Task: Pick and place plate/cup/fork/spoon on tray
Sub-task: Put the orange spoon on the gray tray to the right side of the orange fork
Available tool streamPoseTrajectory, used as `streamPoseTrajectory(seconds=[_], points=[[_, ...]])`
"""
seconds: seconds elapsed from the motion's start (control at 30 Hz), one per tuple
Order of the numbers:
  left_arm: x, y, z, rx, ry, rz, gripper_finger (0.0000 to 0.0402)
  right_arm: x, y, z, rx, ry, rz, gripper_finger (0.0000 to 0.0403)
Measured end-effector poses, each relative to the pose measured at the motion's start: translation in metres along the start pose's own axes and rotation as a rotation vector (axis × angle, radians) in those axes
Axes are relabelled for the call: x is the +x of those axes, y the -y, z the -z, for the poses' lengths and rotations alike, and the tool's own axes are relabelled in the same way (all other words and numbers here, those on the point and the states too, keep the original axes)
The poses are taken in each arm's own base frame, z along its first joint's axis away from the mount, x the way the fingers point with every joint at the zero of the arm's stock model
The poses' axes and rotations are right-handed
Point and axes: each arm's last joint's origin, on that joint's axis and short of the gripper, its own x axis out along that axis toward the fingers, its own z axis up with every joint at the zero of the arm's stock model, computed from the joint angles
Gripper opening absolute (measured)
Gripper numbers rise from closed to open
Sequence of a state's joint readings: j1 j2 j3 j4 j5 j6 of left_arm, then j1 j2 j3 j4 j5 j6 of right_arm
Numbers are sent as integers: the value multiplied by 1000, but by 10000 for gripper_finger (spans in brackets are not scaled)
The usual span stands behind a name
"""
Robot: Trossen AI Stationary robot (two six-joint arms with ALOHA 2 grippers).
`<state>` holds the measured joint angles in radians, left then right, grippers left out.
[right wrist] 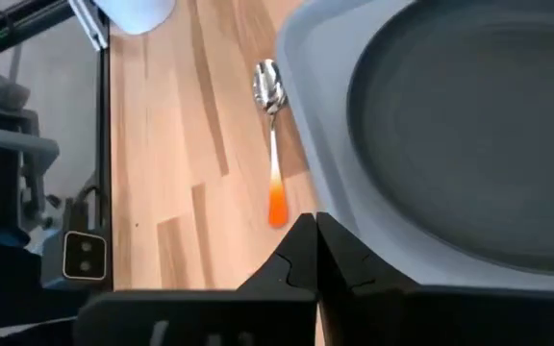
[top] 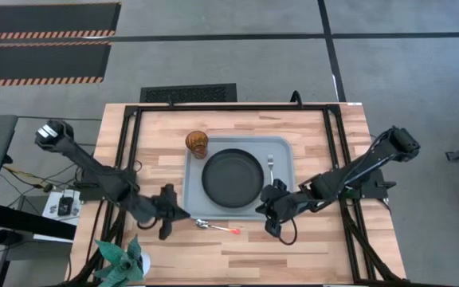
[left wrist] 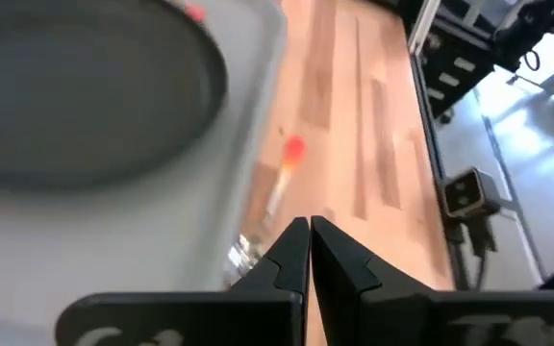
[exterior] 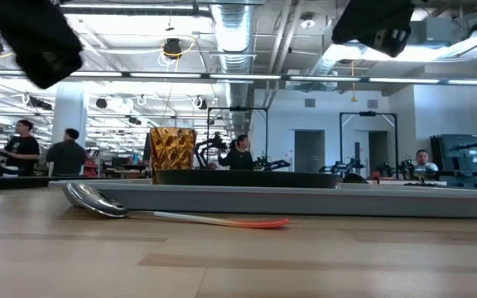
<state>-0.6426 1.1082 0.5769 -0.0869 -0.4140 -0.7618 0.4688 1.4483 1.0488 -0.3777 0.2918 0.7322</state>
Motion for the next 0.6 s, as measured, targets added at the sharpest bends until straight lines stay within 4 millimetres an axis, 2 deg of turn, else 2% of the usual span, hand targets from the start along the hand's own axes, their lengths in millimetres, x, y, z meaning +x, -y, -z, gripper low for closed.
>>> streamPoseTrajectory(seconds=[0.2, 0.27, 0.43, 0.6], points=[[23, 24, 21, -324, -114, -33, 2, 2, -7, 4, -11, 3, -21, 10], [30, 26, 30, -442, -142, -68, 9, 2, -7, 4, -11, 8, -17, 11], [48, 29, 48, -645, -159, -135, 50, 2, -7, 3, -13, 28, -13, 12], [60, 25, 53, -727, -78, -187, 101, 1, -9, 2, -16, 42, -24, 11]])
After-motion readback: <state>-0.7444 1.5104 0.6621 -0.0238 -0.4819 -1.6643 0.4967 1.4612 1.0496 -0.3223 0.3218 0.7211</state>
